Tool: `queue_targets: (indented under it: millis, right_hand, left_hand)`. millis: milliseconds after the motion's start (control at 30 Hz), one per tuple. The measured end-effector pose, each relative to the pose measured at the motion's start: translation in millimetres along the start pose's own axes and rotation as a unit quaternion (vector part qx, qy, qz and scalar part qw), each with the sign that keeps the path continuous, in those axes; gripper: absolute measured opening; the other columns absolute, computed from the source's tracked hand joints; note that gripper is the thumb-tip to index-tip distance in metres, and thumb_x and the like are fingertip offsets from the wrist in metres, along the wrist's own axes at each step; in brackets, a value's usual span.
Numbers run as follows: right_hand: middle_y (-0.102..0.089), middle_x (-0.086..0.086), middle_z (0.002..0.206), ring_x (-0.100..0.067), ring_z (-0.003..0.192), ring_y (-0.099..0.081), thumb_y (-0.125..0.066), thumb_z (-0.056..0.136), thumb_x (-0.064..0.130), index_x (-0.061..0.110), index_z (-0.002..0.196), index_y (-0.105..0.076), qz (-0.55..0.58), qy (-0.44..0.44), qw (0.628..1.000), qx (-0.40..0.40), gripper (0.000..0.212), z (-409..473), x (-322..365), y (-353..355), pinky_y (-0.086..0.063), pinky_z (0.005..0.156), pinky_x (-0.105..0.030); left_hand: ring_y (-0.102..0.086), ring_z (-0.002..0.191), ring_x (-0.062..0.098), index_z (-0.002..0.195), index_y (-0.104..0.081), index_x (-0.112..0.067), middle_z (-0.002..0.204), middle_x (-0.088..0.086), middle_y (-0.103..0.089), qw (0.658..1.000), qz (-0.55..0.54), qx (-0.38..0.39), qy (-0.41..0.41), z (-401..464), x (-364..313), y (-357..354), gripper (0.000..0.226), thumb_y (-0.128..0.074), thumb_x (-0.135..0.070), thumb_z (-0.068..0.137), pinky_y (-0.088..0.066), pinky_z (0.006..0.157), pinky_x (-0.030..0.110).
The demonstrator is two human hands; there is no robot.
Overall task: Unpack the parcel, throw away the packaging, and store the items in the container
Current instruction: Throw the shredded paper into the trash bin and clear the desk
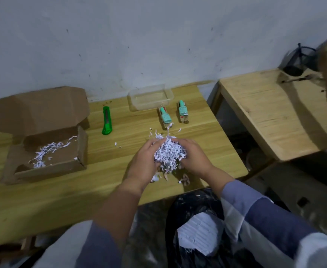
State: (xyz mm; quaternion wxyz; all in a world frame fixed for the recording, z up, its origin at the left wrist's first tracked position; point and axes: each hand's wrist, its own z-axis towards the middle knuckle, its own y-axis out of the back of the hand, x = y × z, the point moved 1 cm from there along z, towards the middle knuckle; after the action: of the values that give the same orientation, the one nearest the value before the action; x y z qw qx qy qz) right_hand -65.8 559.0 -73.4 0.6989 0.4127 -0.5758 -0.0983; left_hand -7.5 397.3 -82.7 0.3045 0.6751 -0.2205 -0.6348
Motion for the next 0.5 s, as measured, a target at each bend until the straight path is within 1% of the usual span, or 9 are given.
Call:
queue_targets:
  millis: [67, 133, 233, 300, 367, 433, 467, 500]
  right_hand:
    - [-0.06, -0.007, 0.127, -0.026, 0.118, -0.049, -0.061, 0.07, -0.01, 0.02, 0.131, -0.054, -0.002, 0.003, 1.0, -0.029, 0.069, -10, 8, 18, -0.039, 0.102, -0.035]
    - [-0.064, -0.009, 0.123, -0.027, 0.115, -0.055, -0.065, 0.072, -0.003, 0.017, 0.126, -0.058, -0.008, 0.012, 0.998, -0.057, 0.059, -25, 13, 37, -0.043, 0.1, -0.038]
    - [-0.067, -0.009, 0.118, -0.027, 0.111, -0.06, -0.068, 0.075, 0.008, 0.016, 0.123, -0.062, -0.03, 0.007, 0.995, -0.098, 0.049, -60, 17, 63, -0.046, 0.096, -0.037]
    - [-0.067, -0.012, 0.118, -0.028, 0.111, -0.059, -0.068, 0.076, 0.006, 0.013, 0.122, -0.061, -0.035, -0.014, 0.991, -0.127, 0.047, -88, 20, 79, -0.044, 0.094, -0.034]
    - [-0.067, -0.014, 0.117, -0.028, 0.109, -0.059, -0.069, 0.077, 0.002, 0.01, 0.122, -0.062, -0.038, -0.032, 0.987, -0.152, 0.046, -119, 20, 92, -0.042, 0.092, -0.032]
    - [-0.068, -0.014, 0.115, -0.027, 0.107, -0.061, -0.07, 0.076, 0.001, 0.011, 0.121, -0.063, -0.036, -0.05, 0.985, -0.163, 0.047, -148, 16, 100, -0.044, 0.09, -0.032]
    - [-0.068, -0.013, 0.114, -0.027, 0.106, -0.061, -0.07, 0.074, 0.0, 0.012, 0.12, -0.063, -0.031, -0.064, 0.983, -0.167, 0.048, -161, 9, 102, -0.045, 0.088, -0.03]
    - [-0.068, -0.013, 0.113, -0.026, 0.106, -0.062, -0.071, 0.073, -0.001, 0.012, 0.12, -0.063, -0.028, -0.08, 0.982, -0.168, 0.049, -174, 2, 102, -0.044, 0.086, -0.027]
  left_hand:
    - [-0.045, 0.121, 0.006, 0.138, -0.042, -0.042, 0.136, -0.017, -0.044, 1.0, -0.019, 0.006, -0.021, -1, -20, 3, 0.09, -0.067, 0.015, 0.073, -0.036, 0.097, 0.021]
    - [-0.044, 0.12, 0.006, 0.139, -0.042, -0.04, 0.137, -0.015, -0.044, 0.998, -0.025, 0.014, -0.049, -6, -41, 3, 0.089, -0.067, 0.014, 0.073, -0.036, 0.095, 0.022]
    - [-0.043, 0.118, 0.006, 0.14, -0.043, -0.034, 0.137, -0.011, -0.045, 0.994, -0.047, 0.033, -0.094, -20, -73, -3, 0.084, -0.067, 0.013, 0.074, -0.032, 0.095, 0.02]
    - [-0.04, 0.117, 0.002, 0.14, -0.043, -0.031, 0.137, -0.008, -0.045, 0.99, -0.049, 0.051, -0.124, -32, -94, -12, 0.083, -0.067, 0.013, 0.074, -0.028, 0.096, 0.015]
    - [-0.037, 0.116, 0.0, 0.14, -0.044, -0.03, 0.138, -0.007, -0.044, 0.985, -0.049, 0.073, -0.145, -44, -111, -25, 0.082, -0.066, 0.014, 0.074, -0.025, 0.094, 0.007]
    - [-0.041, 0.117, 0.004, 0.139, -0.046, -0.027, 0.135, -0.005, -0.046, 0.98, -0.065, 0.098, -0.161, -56, -124, -43, 0.083, -0.063, 0.018, 0.073, -0.025, 0.086, -0.004]
    - [-0.044, 0.118, 0.007, 0.139, -0.046, -0.027, 0.134, -0.005, -0.046, 0.977, -0.072, 0.111, -0.165, -64, -129, -54, 0.083, -0.063, 0.019, 0.072, -0.027, 0.087, -0.003]
    - [-0.046, 0.119, 0.009, 0.139, -0.046, -0.026, 0.134, -0.004, -0.047, 0.976, -0.076, 0.122, -0.167, -71, -133, -65, 0.083, -0.064, 0.017, 0.071, -0.029, 0.092, 0.003]
